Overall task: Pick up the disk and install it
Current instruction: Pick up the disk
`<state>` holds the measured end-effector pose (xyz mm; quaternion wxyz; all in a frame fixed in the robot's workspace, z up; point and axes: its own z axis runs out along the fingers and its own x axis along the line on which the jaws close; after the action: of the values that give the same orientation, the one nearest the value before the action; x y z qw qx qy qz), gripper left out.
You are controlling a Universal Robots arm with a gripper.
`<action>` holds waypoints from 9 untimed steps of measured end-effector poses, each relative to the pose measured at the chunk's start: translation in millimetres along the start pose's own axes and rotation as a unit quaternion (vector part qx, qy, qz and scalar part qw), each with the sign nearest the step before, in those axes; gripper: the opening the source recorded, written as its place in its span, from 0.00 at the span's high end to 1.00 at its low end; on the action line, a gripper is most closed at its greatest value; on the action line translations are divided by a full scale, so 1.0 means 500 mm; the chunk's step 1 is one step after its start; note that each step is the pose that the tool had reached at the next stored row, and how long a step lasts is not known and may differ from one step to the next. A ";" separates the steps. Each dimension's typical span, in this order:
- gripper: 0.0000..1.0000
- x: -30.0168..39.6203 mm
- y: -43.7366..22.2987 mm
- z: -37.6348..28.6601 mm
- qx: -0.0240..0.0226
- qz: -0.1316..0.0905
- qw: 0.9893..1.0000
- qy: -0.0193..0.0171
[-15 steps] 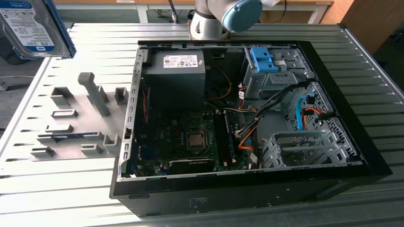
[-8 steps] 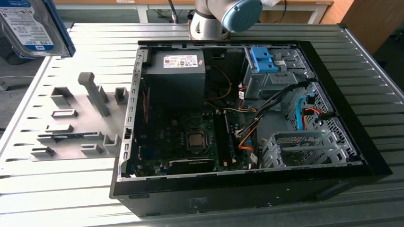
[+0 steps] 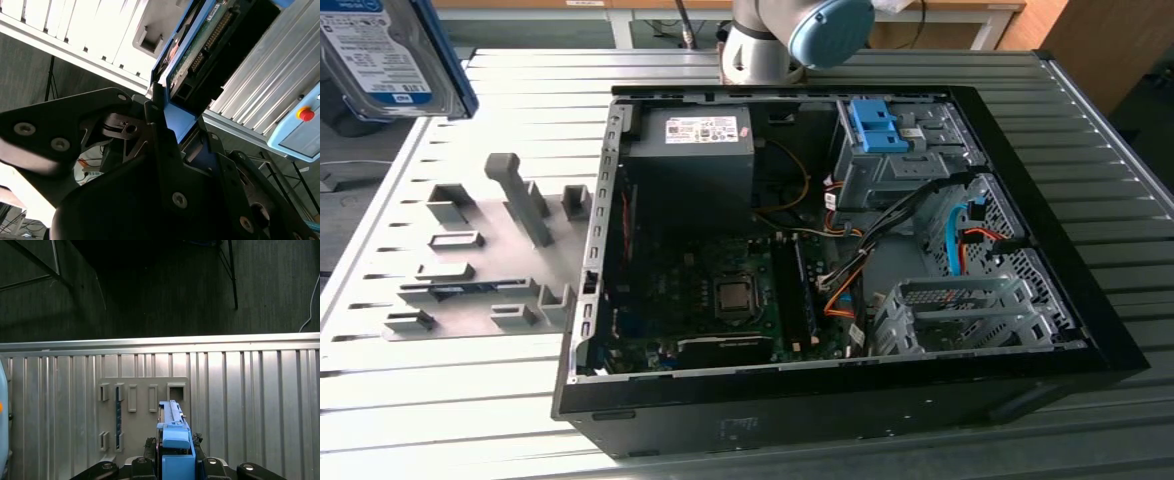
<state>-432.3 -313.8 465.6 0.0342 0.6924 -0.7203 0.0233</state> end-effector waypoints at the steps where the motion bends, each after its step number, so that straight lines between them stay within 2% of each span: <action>1: 0.64 0.000 0.000 -0.001 0.000 0.000 1.000 0.000; 9: 0.64 0.000 0.000 -0.006 0.000 0.000 1.000 0.001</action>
<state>-432.3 -313.6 468.8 0.0349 0.6924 -0.7203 0.0241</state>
